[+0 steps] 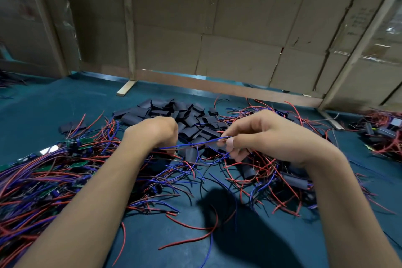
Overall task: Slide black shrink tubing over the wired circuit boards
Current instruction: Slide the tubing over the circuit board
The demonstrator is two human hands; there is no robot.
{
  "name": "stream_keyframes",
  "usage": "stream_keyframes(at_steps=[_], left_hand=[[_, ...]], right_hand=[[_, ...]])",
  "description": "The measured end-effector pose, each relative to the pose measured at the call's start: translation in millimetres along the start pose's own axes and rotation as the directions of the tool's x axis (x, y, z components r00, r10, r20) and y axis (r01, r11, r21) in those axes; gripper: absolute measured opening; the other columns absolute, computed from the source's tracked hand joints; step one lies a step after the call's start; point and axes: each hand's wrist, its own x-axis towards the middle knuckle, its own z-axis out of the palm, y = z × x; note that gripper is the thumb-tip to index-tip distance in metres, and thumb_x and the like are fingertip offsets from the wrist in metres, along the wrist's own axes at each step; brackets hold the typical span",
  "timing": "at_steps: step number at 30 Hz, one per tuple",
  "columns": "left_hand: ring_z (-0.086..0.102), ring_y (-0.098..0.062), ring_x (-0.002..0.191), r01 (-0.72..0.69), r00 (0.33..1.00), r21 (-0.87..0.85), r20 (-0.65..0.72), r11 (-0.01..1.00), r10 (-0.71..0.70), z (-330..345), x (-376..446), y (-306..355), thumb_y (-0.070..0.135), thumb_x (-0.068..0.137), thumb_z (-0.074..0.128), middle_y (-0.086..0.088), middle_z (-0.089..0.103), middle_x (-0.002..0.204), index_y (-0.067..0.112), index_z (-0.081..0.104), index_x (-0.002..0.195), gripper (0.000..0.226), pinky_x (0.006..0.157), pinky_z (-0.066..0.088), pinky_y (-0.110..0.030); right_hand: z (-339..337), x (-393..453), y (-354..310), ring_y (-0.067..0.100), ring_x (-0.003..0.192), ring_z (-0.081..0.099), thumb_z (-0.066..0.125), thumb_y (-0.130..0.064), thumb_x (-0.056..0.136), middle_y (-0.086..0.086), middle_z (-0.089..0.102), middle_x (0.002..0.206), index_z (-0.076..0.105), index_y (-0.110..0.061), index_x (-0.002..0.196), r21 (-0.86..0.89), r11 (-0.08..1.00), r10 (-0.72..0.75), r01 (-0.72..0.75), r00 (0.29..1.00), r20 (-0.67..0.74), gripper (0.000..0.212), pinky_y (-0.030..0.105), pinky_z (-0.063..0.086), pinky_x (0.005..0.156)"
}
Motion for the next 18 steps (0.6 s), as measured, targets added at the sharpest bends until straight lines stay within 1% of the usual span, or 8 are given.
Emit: stream_keyframes(at_steps=[2,5,8,11,12,14,16,18], left_hand=[[0.064,-0.031,0.091,-0.017,1.000,0.016,-0.006,1.000,0.018,-2,-2,1,0.019,0.084,0.073,-0.010,0.069,0.106,0.013,0.072,0.102,0.019,0.086,0.055,-0.036],[0.065,-0.032,0.096,-0.028,1.000,0.033,0.008,0.999,0.028,-6,-5,3,0.021,0.085,0.078,-0.009,0.069,0.104,0.009,0.071,0.104,0.024,0.072,0.045,-0.030],[0.064,-0.029,0.101,-0.043,0.996,0.045,0.076,0.998,0.040,-7,-7,4,0.026,0.082,0.083,-0.009,0.069,0.107,0.010,0.071,0.108,0.033,0.073,0.043,-0.029],[0.058,-0.029,0.080,-0.100,0.992,-0.010,0.077,0.995,0.101,-5,-5,-3,0.024,0.081,0.081,-0.007,0.062,0.082,0.013,0.066,0.084,0.019,0.073,0.043,-0.033],[0.055,-0.028,0.076,-0.118,0.989,-0.033,0.086,0.992,0.120,-5,-6,-4,0.024,0.081,0.081,-0.008,0.060,0.078,0.012,0.065,0.083,0.020,0.072,0.043,-0.033],[0.059,-0.027,0.085,-0.148,0.985,-0.044,0.083,0.988,0.151,-9,-8,-5,0.029,0.082,0.082,-0.007,0.064,0.094,0.012,0.067,0.098,0.028,0.077,0.047,-0.031],[0.064,-0.020,0.093,-0.222,0.975,-0.076,0.005,0.972,0.223,-17,-12,-5,0.034,0.081,0.083,0.002,0.067,0.108,0.023,0.068,0.108,0.033,0.081,0.048,-0.027],[0.068,-0.003,0.089,-0.351,0.935,-0.213,-0.126,0.912,0.331,-27,-19,-4,0.029,0.079,0.085,0.010,0.072,0.104,0.030,0.072,0.112,0.035,0.079,0.051,-0.018]], right_hand=[[0,-2,-1,0.021,0.077,0.067,0.062,0.002,0.096,0.021,0.074,0.092,0.075,0.000,0.092,0.103,0.995,-0.008,0.009,1.000,-0.008,0.014,0.030,0.058,0.063],[1,-2,-1,0.018,0.067,0.063,0.057,0.002,0.097,0.014,0.072,0.084,0.072,0.001,0.091,0.298,0.954,-0.016,0.008,1.000,0.025,0.016,0.022,0.041,0.046],[-2,-2,-2,0.013,0.058,0.054,0.066,-0.019,0.093,0.011,0.069,0.079,0.075,-0.009,0.086,0.361,0.932,-0.021,-0.003,0.998,0.061,0.015,0.017,0.037,0.045],[-5,-5,-1,0.009,0.055,0.051,0.072,-0.033,0.080,0.005,0.066,0.073,0.078,-0.011,0.084,0.350,0.937,-0.012,-0.005,0.999,0.046,0.023,0.013,0.039,0.048],[-7,-6,-1,0.009,0.054,0.052,0.073,-0.033,0.078,0.005,0.066,0.072,0.077,-0.006,0.086,0.358,0.934,-0.017,0.010,1.000,0.018,0.029,0.013,0.039,0.048],[-13,-8,-1,0.009,0.054,0.053,0.077,-0.032,0.073,0.007,0.068,0.072,0.074,0.003,0.087,0.386,0.920,-0.046,0.070,0.996,-0.070,0.038,0.014,0.035,0.046],[-19,-13,-2,0.010,0.056,0.056,0.078,-0.030,0.070,0.009,0.070,0.074,0.079,-0.002,0.089,0.394,0.906,-0.093,0.158,0.980,-0.178,0.034,0.017,0.032,0.044],[-27,-19,-3,0.012,0.059,0.058,0.078,-0.026,0.071,0.011,0.072,0.077,0.082,-0.006,0.093,0.402,0.880,-0.140,0.254,0.946,-0.291,0.030,0.017,0.031,0.042]])
